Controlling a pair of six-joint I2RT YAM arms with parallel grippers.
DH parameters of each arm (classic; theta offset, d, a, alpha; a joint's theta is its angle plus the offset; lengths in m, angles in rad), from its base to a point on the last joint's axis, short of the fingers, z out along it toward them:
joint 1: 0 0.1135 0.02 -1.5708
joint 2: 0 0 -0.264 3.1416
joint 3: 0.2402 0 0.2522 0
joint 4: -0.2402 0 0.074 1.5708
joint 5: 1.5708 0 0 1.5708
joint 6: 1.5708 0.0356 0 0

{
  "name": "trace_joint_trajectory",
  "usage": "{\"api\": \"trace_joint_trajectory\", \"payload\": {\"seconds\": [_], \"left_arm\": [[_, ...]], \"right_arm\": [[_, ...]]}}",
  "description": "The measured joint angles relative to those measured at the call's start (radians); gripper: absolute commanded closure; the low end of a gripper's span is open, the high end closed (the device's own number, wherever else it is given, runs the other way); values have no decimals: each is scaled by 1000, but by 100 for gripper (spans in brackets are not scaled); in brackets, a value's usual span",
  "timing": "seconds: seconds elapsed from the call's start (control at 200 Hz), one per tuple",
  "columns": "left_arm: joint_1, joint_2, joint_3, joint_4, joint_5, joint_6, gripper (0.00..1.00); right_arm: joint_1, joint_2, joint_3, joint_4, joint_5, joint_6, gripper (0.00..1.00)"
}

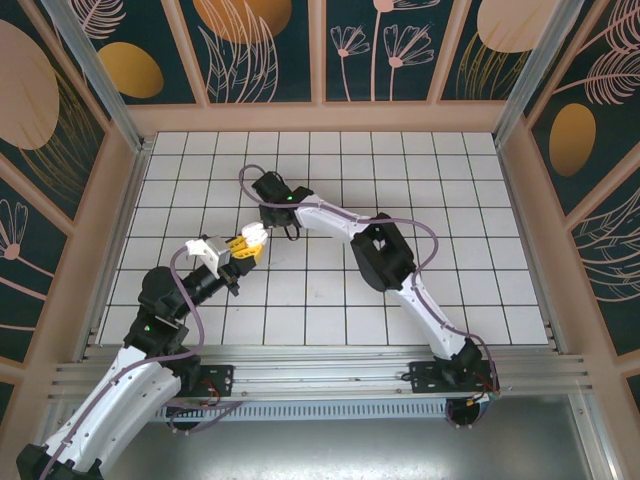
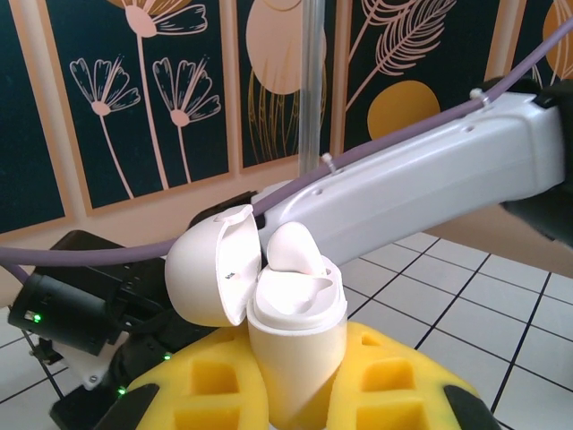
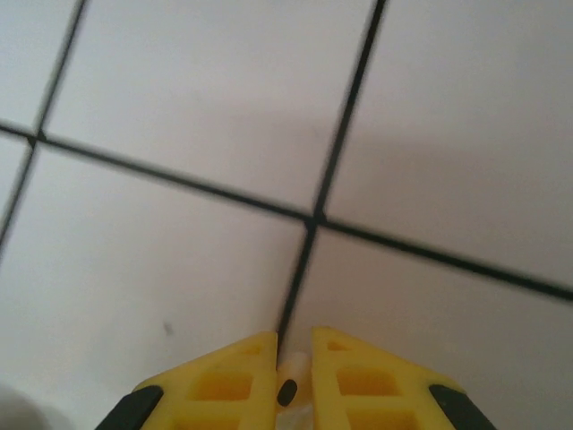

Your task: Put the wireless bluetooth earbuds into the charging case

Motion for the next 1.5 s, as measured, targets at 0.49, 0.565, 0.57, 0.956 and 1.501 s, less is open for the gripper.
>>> {"api": "trace_joint_trajectory", "payload": {"seconds": [0.49,0.565,0.57,0.956,1.501], "left_arm": [[0,182,-65,180,69,-79,100],[0,259,-52,215,88,-92,100],[0,262,-51,217,88,-92,100],[-104,614,157,316,51,-137,100],[-132,762,284,361,-53,-244,100]], "right_arm": [[-79,-598,-748,19,161,-10,91],[-79,-689,-777,26,189,-2,91],[-79,-693,-777,26,190,-2,91],[31,-1040,-806,191,317,-63,92],[148,-1184,-892,464,266,-212,93]]}}
